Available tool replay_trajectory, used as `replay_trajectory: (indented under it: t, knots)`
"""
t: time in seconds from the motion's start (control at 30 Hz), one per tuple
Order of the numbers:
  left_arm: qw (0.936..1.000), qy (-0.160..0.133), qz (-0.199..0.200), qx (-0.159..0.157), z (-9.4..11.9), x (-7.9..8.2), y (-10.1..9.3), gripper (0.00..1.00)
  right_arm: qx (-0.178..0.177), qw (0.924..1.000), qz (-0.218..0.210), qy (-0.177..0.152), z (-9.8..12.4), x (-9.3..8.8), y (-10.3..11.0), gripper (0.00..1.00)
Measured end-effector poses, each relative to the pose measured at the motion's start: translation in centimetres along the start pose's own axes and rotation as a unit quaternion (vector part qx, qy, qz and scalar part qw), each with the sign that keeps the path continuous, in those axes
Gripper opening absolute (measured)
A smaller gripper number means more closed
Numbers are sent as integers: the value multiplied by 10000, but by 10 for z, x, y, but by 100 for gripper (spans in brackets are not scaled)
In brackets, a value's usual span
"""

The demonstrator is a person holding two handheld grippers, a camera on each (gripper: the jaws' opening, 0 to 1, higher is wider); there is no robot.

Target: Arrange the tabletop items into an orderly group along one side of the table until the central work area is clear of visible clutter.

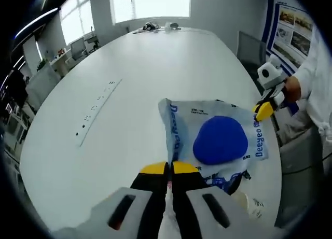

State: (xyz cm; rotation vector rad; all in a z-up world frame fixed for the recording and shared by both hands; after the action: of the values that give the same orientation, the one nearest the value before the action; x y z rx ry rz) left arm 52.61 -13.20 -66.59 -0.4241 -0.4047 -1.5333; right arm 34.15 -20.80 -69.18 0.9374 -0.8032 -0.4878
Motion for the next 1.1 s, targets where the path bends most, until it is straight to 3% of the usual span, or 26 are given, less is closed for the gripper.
replay_trajectory:
  t: [0.3, 0.73, 1.1]
  knots:
    - [9995, -177, 236, 133, 22, 12, -9, 0, 56, 9997, 218, -135, 17, 27, 7, 2]
    - [9963, -551, 533, 398, 50, 39, -24, 0, 69, 9965, 692, -454, 45, 95, 15, 1]
    - [9869, -1044, 1078, 587, 68, 56, -37, 0, 123, 9911, 1250, -441, 58, 141, 30, 0]
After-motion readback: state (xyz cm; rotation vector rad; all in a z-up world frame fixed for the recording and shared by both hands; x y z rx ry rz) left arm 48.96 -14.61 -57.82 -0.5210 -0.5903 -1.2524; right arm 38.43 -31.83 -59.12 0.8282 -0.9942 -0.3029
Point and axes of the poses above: the point that each gripper's makers call its tool centre point, and the gripper's own axes: z roughly backward along the fingers, y roughly to its left, x roughly out of its top, the point moved 1 cm from there along z, roughly backward along the fingers, and after that the axes turned 9 degrees about y, right-handed, at the moved point
